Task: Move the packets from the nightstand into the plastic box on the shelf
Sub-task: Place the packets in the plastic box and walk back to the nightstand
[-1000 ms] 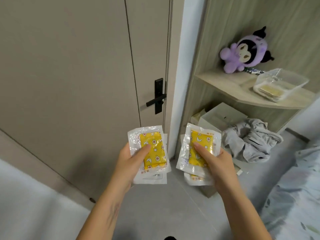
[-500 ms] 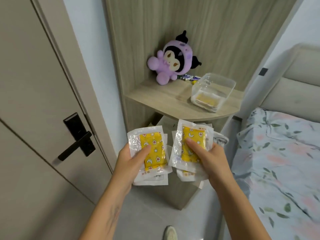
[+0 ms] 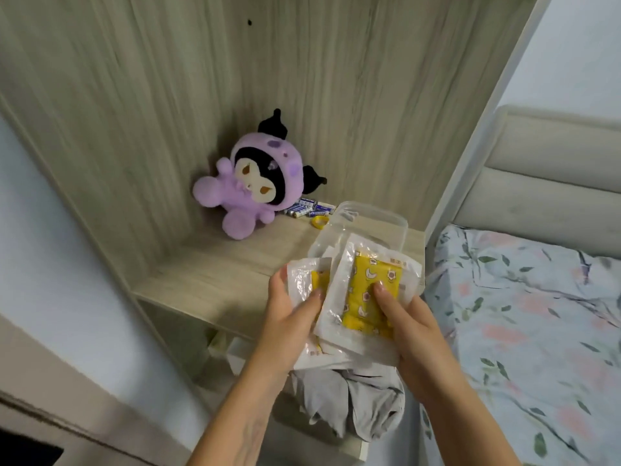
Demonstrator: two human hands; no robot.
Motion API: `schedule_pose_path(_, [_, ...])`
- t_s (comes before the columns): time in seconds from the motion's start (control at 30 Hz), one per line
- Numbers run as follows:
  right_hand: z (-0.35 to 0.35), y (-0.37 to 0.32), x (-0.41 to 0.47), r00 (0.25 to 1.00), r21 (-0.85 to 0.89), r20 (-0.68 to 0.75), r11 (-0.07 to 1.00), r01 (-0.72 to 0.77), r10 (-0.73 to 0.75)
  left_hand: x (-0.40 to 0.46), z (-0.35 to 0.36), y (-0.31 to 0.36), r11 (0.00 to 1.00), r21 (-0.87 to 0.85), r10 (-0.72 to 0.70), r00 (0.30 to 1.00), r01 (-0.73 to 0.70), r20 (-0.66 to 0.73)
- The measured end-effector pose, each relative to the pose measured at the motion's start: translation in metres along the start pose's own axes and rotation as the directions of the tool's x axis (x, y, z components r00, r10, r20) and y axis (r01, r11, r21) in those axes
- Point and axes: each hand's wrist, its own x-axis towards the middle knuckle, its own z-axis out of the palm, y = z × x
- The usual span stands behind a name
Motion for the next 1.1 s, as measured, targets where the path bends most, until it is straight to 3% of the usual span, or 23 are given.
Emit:
schedule_pose_path(0.1, [0.007,-0.002,0.019,0.999,-0.018,0.006,0.999,0.032,-0.032,0.027,0.014,0.015,0.99,-0.128,-0.06,0.997,0.066,0.056])
schedule_pose_path(0.2, [0.017,-0.003,0.032,0.998,-0.041,0.027,0.997,0.065,-0.064,0.045,0.024,0.018,0.981,-0.152,-0.106,0.99,0.119,0.093])
schedule_pose_path(0.4, [0.02,-0.007,0.051,0.989,-0.143,0.043,0.979,0.144,-0.139,0.072,0.024,0.013,0.962,-0.182,-0.112,0.903,0.203,0.415])
schedule_pose_path(0.5, [0.011,-0.011,0.056,0.991,-0.093,0.038,0.987,0.128,-0.125,0.08,0.032,0.011,0.994,-0.086,-0.028,0.934,0.062,0.356])
schedule_pose_path(0.57, [0.003,-0.017,0.06,0.993,-0.092,0.016,0.989,0.119,-0.118,0.087,0.042,0.017,0.98,0.133,0.105,0.946,-0.151,0.306])
schedule_pose_path(0.63, [-0.006,-0.022,0.063,0.989,-0.066,-0.023,0.988,0.142,-0.144,0.091,0.053,0.025,0.93,0.268,0.174,0.943,-0.251,0.283])
schedule_pose_path(0.7, [-0.01,-0.028,0.066,0.977,-0.03,-0.068,0.98,0.199,-0.201,0.092,0.06,0.034,0.962,0.158,0.176,0.948,-0.223,0.266])
schedule_pose_path(0.8, [-0.013,-0.036,0.076,0.946,0.039,-0.161,0.955,0.292,-0.283,0.093,0.061,0.039,0.973,-0.221,-0.023,0.979,0.068,0.202])
schedule_pose_path(0.87, [-0.014,-0.04,0.082,0.937,0.035,-0.153,0.946,0.322,-0.313,0.094,0.06,0.039,0.827,-0.46,-0.214,0.938,0.323,0.272])
schedule_pose_path(0.93, [-0.011,-0.044,0.085,0.949,0.001,-0.111,0.955,0.298,-0.296,0.09,0.062,0.041,0.681,-0.566,-0.303,0.882,0.465,0.361])
schedule_pose_path(1.0, [-0.006,-0.045,0.086,0.957,-0.018,-0.08,0.961,0.277,-0.278,0.087,0.067,0.038,0.622,-0.611,-0.312,0.87,0.49,0.381])
schedule_pose_path(1.1, [-0.004,-0.043,0.089,0.948,-0.012,-0.077,0.951,0.308,-0.308,0.086,0.074,0.034,0.643,-0.625,-0.309,0.897,0.443,0.318])
